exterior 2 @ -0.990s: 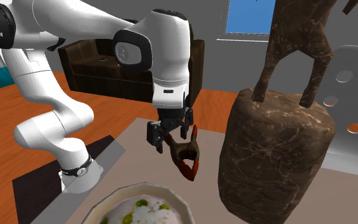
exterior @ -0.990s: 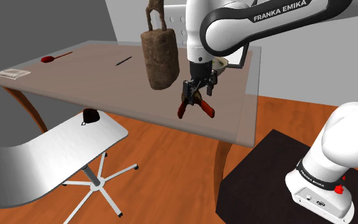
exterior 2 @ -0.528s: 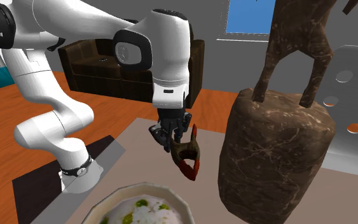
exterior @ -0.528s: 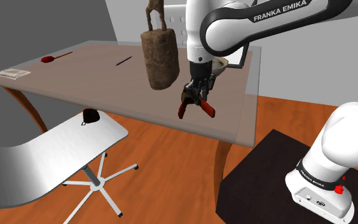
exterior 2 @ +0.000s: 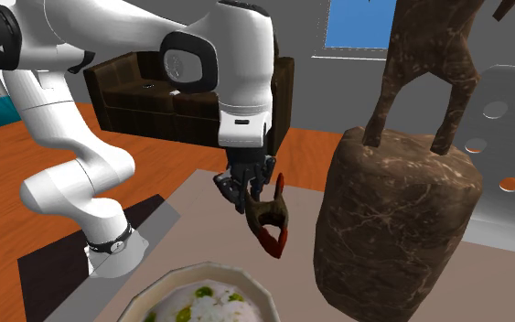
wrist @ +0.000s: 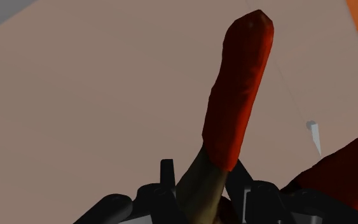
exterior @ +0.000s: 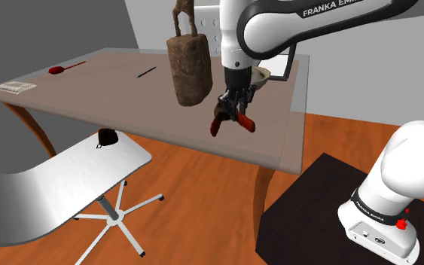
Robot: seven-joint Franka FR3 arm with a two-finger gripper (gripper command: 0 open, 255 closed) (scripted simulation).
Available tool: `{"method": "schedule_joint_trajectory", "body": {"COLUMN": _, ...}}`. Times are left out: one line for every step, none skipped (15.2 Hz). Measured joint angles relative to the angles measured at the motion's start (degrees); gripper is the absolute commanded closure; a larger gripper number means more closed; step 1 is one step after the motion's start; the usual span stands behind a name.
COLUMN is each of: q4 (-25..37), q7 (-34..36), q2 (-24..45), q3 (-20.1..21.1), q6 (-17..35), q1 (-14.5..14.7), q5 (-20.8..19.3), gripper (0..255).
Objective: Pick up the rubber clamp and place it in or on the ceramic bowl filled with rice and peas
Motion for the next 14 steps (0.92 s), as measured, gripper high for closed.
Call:
{"method": "schedule_joint_trajectory", "body": {"q4": 0.8, "q7": 0.0, "q2": 0.0, "q3": -0.1, "q6": -0.8, "q1": 0.0, "q5": 0.0, "gripper": 255}}
{"method": "schedule_joint_trajectory", "body": {"q4": 1.7, "q7": 0.0, "q2": 0.0, "q3": -0.1, "q6": -1.6, "q1": -0.1, "q5": -0.1, "gripper": 255}}
{"method": "schedule_joint_trajectory", "body": {"q4": 2.6, "q7": -0.1, "q2": 0.1, "q3": -0.2, "q6": -2.5, "q1": -0.1, "q5": -0.2, "gripper": 255}}
{"method": "schedule_joint_trajectory", "body": {"q4": 3.4, "q7": 0.0, "q2": 0.2, "q3": -0.2, "q6": -3.2, "q1": -0.1, "q5": -0.2, "gripper": 255}}
{"method": "schedule_joint_trajectory", "body": {"q4": 3.8, "q7": -0.1, "q2": -0.1, "q3": -0.3, "q6": -4.0, "q1": -0.1, "q5": -0.1, "gripper": 255}}
{"method": "schedule_joint_trajectory", "body": {"q4": 4.6, "q7": -0.1, "q2": -0.1, "q3": -0.3, "q6": -4.7, "q1": -0.2, "q5": -0.2, "gripper": 255}}
{"method": "schedule_joint_trajectory", "body": {"q4": 5.5, "q7": 0.0, "q2": 0.1, "q3": -0.4, "q6": -5.4, "q1": -0.2, "q5": -0.2, "gripper": 255}}
{"method": "schedule_joint_trajectory", "body": {"q4": 6.4, "q7": 0.1, "q2": 0.2, "q3": -0.3, "q6": -6.2, "q1": -0.2, "q5": -0.3, "gripper": 255}}
{"method": "schedule_joint_trajectory", "body": {"q4": 7.3, "q7": 0.1, "q2": 0.3, "q3": -0.4, "q6": -7.0, "q1": -0.3, "q5": -0.3, "gripper": 255}}
{"method": "schedule_joint_trajectory", "body": {"q4": 8.1, "q7": 0.0, "q2": 0.3, "q3": -0.5, "q6": -7.8, "q1": -0.3, "q5": -0.4, "gripper": 255}}
{"method": "schedule_joint_trajectory", "body": {"q4": 8.9, "q7": 0.0, "q2": 0.4, "q3": -0.5, "q6": -8.6, "q1": -0.3, "q5": -0.4, "gripper": 255}}
{"method": "schedule_joint_trajectory", "body": {"q4": 9.9, "q7": 0.1, "q2": 0.6, "q3": -0.5, "q6": -9.3, "q1": -0.4, "q5": -0.5, "gripper": 255}}
{"method": "schedule_joint_trajectory", "body": {"q4": 10.9, "q7": 0.1, "q2": 0.8, "q3": -0.5, "q6": -10.1, "q1": -0.4, "q5": -0.6, "gripper": 255}}
{"method": "schedule_joint_trajectory", "body": {"q4": 11.5, "q7": 0.1, "q2": 0.8, "q3": -0.6, "q6": -10.8, "q1": -0.4, "q5": -0.6, "gripper": 255}}
